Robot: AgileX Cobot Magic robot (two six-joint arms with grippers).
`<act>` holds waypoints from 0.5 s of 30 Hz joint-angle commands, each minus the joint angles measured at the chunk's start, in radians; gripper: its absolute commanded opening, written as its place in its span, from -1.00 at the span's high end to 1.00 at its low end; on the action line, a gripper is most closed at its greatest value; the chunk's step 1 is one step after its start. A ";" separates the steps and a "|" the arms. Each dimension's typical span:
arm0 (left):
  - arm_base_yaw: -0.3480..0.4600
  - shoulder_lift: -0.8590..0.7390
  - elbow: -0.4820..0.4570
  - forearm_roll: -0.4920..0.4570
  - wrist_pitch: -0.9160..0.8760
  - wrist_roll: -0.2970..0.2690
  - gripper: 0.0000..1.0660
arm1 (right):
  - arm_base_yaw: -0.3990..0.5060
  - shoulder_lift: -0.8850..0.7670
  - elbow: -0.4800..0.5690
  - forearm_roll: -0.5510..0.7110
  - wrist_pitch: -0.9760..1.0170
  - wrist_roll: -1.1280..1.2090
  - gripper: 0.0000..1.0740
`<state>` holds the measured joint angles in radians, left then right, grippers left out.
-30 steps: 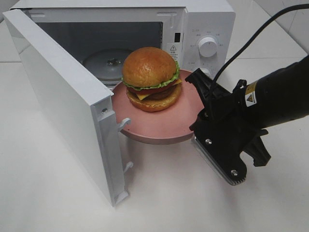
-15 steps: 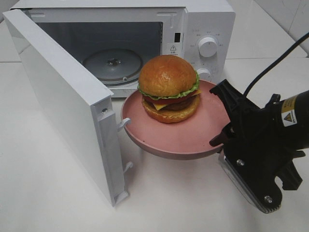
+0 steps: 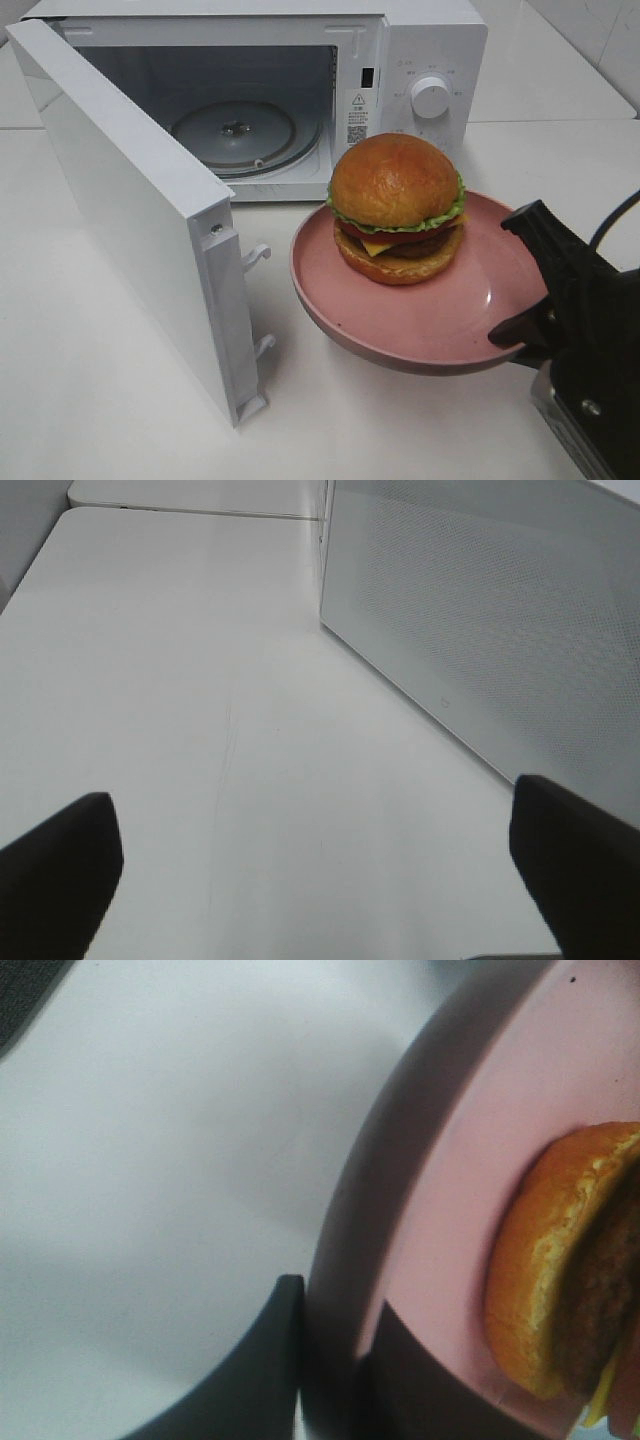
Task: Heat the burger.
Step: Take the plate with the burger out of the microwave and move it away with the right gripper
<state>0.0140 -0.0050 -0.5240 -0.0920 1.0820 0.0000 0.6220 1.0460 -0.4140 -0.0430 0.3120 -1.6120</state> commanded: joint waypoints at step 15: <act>0.002 -0.004 0.004 -0.001 -0.012 -0.006 -0.87 | -0.001 -0.282 0.062 -0.196 0.182 0.255 1.00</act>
<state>0.0140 -0.0050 -0.5240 -0.0920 1.0820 0.0000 0.6220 0.7940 -0.3480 -0.2050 0.5280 -1.3990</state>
